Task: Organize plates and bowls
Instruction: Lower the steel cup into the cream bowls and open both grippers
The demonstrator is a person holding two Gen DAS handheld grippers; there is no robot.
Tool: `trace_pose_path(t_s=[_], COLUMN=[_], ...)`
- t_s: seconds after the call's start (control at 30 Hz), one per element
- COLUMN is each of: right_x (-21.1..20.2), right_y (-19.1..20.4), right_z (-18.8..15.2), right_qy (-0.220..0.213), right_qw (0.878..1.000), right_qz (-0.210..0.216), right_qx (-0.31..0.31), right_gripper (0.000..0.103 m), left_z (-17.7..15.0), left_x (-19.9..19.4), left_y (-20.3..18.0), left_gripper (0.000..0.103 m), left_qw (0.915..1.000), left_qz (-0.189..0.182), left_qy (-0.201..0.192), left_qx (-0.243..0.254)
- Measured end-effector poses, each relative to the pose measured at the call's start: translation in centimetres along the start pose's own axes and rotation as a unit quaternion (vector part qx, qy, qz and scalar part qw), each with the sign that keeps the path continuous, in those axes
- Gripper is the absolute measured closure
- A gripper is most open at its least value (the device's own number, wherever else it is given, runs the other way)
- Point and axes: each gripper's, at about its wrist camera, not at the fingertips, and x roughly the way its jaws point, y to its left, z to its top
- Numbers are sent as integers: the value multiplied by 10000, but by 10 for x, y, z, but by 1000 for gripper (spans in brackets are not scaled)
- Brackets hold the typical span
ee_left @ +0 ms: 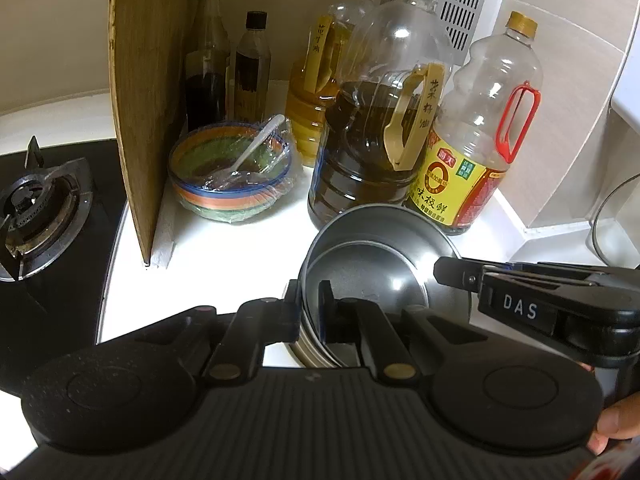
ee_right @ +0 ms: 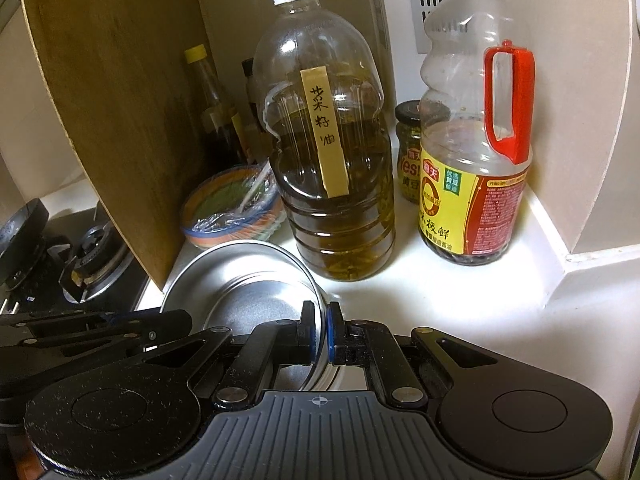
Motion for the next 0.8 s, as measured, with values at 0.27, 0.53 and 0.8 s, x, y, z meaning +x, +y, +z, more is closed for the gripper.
trace_pose_path(t_s=[0.27, 0.53, 0.8], right_x=[1, 1, -2], right_y=[-1, 3, 2], right_z=[1, -2, -5], right_qy=[2, 61, 69], right_qw=[10000, 9999, 9999], right_qz=[51, 97, 91], right_qx=[27, -37, 0], right_gripper=[97, 97, 96], left_z=[0, 0, -2], left_x=[-1, -3, -6], left_y=[0, -1, 0], left_gripper=[93, 93, 89], left_qw=[10000, 10000, 10000], left_qz=[-18, -37, -63], left_qy=[-30, -40, -46], left_qx=[-3, 32, 46])
